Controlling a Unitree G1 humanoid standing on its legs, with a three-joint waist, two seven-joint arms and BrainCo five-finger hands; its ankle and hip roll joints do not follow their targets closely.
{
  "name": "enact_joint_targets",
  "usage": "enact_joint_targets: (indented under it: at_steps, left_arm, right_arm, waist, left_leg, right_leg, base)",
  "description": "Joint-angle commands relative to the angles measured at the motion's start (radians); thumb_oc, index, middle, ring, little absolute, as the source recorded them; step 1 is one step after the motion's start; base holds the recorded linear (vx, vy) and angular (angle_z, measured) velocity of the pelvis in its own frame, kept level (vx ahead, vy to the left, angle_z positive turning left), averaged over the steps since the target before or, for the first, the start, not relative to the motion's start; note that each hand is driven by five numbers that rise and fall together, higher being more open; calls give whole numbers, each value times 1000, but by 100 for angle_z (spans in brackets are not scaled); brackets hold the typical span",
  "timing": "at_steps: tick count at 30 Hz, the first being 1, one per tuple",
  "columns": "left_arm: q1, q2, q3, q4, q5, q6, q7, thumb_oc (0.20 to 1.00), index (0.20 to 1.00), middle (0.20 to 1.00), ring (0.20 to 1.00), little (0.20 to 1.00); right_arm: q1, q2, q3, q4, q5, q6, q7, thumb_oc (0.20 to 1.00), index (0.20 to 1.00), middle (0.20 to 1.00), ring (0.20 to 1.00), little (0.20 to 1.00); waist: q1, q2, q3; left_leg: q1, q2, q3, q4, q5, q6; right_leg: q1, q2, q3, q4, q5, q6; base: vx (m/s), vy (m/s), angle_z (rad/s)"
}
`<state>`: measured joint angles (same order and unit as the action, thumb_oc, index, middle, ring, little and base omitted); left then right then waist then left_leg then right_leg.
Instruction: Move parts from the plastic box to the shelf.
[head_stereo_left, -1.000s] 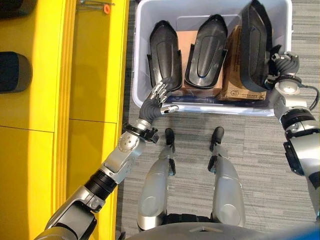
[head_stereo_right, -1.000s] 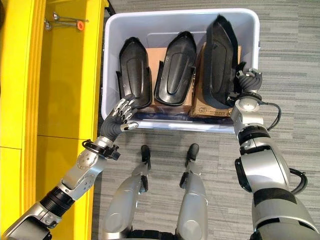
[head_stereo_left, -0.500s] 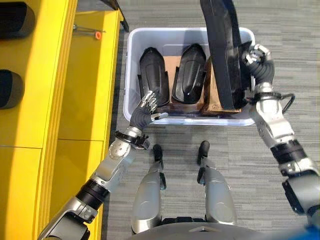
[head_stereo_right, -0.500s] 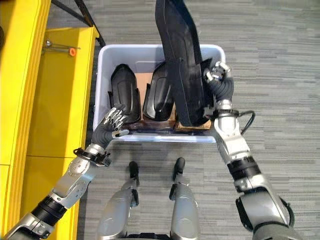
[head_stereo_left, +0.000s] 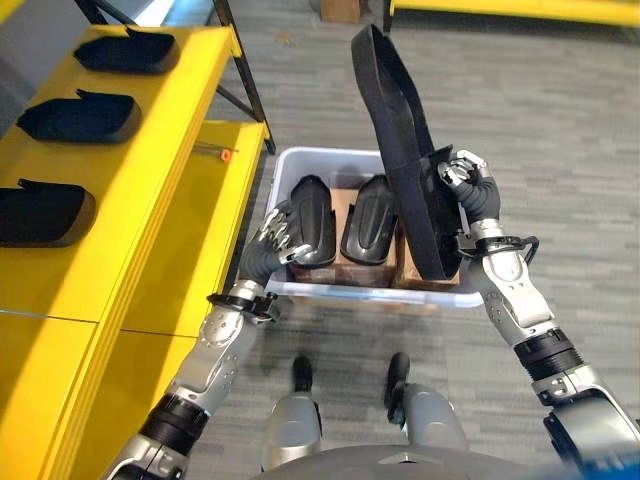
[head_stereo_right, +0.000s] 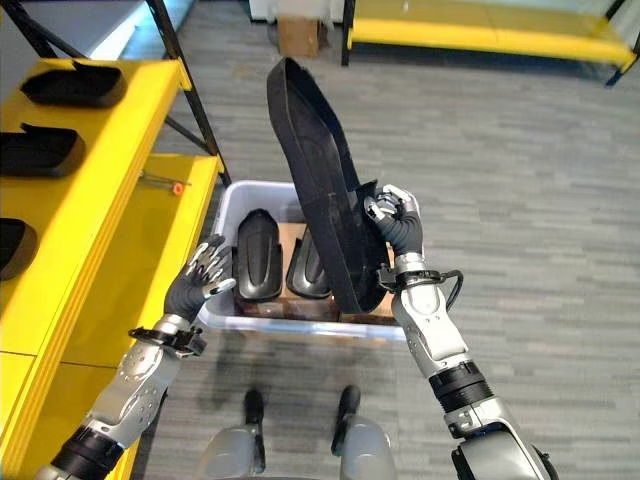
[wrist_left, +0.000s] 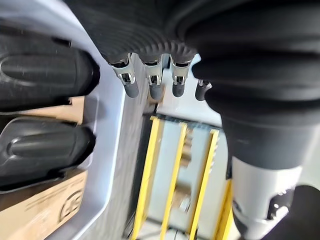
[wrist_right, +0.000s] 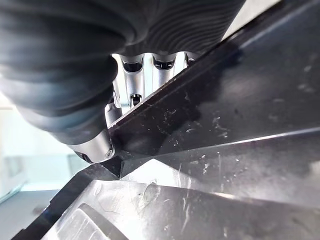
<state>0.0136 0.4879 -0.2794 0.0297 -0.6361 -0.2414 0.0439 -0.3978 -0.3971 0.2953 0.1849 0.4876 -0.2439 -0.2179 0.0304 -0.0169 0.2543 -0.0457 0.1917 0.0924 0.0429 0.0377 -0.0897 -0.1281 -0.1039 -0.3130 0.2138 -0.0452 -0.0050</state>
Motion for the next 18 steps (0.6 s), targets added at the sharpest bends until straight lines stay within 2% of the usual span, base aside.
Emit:
enact_joint_targets:
  at_steps: [1, 2, 3, 4, 6, 7, 9, 10, 11, 13, 14, 15, 16, 18]
  left_arm:
    - [13, 29, 4, -35, 41, -22, -9, 1000, 1000, 1000, 1000, 1000]
    - [14, 29, 4, -36, 41, -21, -9, 1000, 1000, 1000, 1000, 1000]
    - [28, 24, 12, -26, 48, -15, -11, 1000, 1000, 1000, 1000, 1000]
    - [30, 17, 12, -22, 49, -13, -10, 1000, 1000, 1000, 1000, 1000]
    - [21, 3, 13, -7, 58, -13, -3, 1000, 1000, 1000, 1000, 1000]
    - [16, -6, 11, 0, 59, -13, -3, 1000, 1000, 1000, 1000, 1000]
    - [1, -17, 4, 6, 61, -14, 1, 1000, 1000, 1000, 1000, 1000]
    - [-12, -22, -1, 4, 62, -16, 2, 1000, 1000, 1000, 1000, 1000]
    - [-12, -22, -2, 4, 62, -16, 2, 1000, 1000, 1000, 1000, 1000]
    - [-23, -27, -7, -2, 55, -17, 4, 1000, 1000, 1000, 1000, 1000]
    - [-22, -40, -6, 5, 57, -16, 4, 1000, 1000, 1000, 1000, 1000]
    - [-20, -40, -6, 4, 57, -15, 4, 1000, 1000, 1000, 1000, 1000]
    - [-20, -29, 3, 6, 57, -17, 9, 1000, 1000, 1000, 1000, 1000]
    - [-18, -24, 7, 5, 64, -17, 7, 1000, 1000, 1000, 1000, 1000]
  right_arm:
    - [-56, 10, -15, -34, 31, -94, 21, 200, 200, 200, 200, 200]
    - [-57, 11, -14, -33, 32, -95, 21, 200, 200, 200, 200, 200]
    - [-51, 11, -14, -28, 37, -96, 22, 200, 200, 200, 200, 200]
    - [-49, 9, -17, -32, 38, -98, 18, 200, 200, 200, 200, 200]
    - [-36, -2, -27, -40, 34, -100, 14, 200, 200, 200, 200, 200]
    - [-28, -9, -32, -45, 26, -99, 8, 200, 200, 200, 200, 200]
    - [-12, -16, -42, -48, 18, -96, -3, 200, 200, 200, 200, 200]
    - [3, -20, -49, -53, 7, -92, -16, 200, 200, 200, 200, 200]
    - [4, -20, -49, -54, 7, -91, -17, 200, 200, 200, 200, 200]
    - [13, -15, -50, -59, 0, -88, -21, 200, 200, 200, 200, 200]
    - [42, -7, -62, -63, -8, -83, -25, 200, 200, 200, 200, 200]
    - [43, -7, -62, -63, -8, -83, -25, 200, 200, 200, 200, 200]
    - [74, 13, -61, -60, 2, -78, -19, 200, 200, 200, 200, 200]
    - [86, 16, -65, -61, -1, -75, -14, 200, 200, 200, 200, 200]
  waist:
    - [44, -1, -42]
    - [42, 1, -42]
    - [54, 1, -48]
    - [57, 1, -51]
    - [49, -6, -55]
    - [42, -11, -57]
    - [31, -19, -60]
    - [28, -19, -62]
    - [26, -18, -61]
    - [28, -16, -70]
    - [17, -1, -89]
    - [16, -1, -90]
    - [33, -8, -95]
    - [36, -11, -100]
  left_leg:
    - [-2, 177, -48, -51, 179, -84]
    - [-1, 179, -50, -56, 183, -86]
    - [-11, 191, -56, -83, 248, -99]
    - [-21, 195, -47, -97, 281, -102]
    - [-38, 203, 26, -101, 308, -91]
    - [-37, 210, 90, -101, 303, -86]
    - [-33, 211, 160, -59, 267, -85]
    - [-26, 208, 192, -1, 219, -75]
    - [-30, 209, 187, 7, 214, -75]
    - [-27, 185, 183, 32, 146, -60]
    - [-20, 165, 232, -27, 142, -52]
    - [-19, 164, 232, -28, 142, -51]
    - [-24, 130, 217, -18, 125, -40]
    - [-23, 118, 214, -24, 118, -35]
  right_leg:
    - [2, -9, -17, 161, -126, 71]
    - [3, -6, -20, 159, -126, 69]
    - [13, 6, -43, 150, -138, 56]
    - [24, 5, -66, 135, -138, 50]
    - [40, -8, -112, 104, -132, 42]
    - [54, -17, -136, 86, -127, 41]
    - [77, -34, -163, 60, -124, 49]
    - [86, -49, -195, 45, -108, 46]
    - [89, -49, -198, 43, -107, 47]
    - [97, -68, -228, 34, -101, 53]
    - [123, -91, -275, 40, -95, 65]
    - [123, -92, -275, 41, -96, 66]
    - [168, -131, -306, 30, -76, 84]
    - [177, -140, -314, 24, -66, 92]
  base:
    - [-42, -162, 16]
    - [-73, -186, 13]
    - [-73, -137, 15]
    - [-105, -160, 23]
    - [-77, -73, 58]
    - [-10, -68, 116]
    - [-24, -61, 114]
    - [-71, -19, 87]
    - [-73, 7, 92]
    - [10, 125, 92]
    - [78, 194, 80]
    - [189, 350, 120]
    - [105, 196, 98]
    - [99, 175, 60]
